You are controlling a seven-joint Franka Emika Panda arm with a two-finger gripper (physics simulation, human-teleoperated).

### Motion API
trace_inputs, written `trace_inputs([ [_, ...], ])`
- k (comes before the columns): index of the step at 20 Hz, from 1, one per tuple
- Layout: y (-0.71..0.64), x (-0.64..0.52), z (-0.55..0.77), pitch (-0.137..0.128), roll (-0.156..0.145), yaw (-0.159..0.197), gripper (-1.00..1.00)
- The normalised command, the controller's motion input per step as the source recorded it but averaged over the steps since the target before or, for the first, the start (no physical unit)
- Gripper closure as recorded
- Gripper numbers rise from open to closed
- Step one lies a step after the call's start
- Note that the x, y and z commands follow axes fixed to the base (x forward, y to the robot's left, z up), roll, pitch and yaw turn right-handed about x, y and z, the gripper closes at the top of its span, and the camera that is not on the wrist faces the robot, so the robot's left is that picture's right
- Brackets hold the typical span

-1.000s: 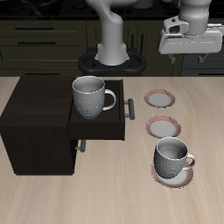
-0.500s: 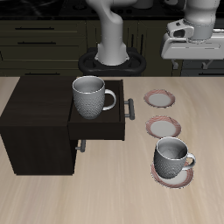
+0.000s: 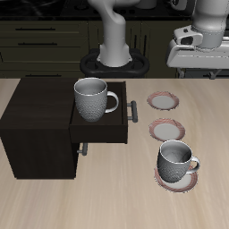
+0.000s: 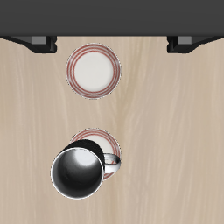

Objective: Place the porcelain mug that is on the plate onto the top of the cabinet

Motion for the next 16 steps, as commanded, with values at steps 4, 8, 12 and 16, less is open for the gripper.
trace_inputs([
  [4,0.03,0.31,0.03,-0.031,-0.033,0.0,-1.0],
  [8,0.08,0.31,-0.09,0.032,0.024,-0.035,-1.0],
  [12,0.04,0.26,-0.11,0.004,0.025,0.027,-1.0],
  [16,-0.13,0.41,-0.02,-0.016,-0.009,0.015,-1.0],
])
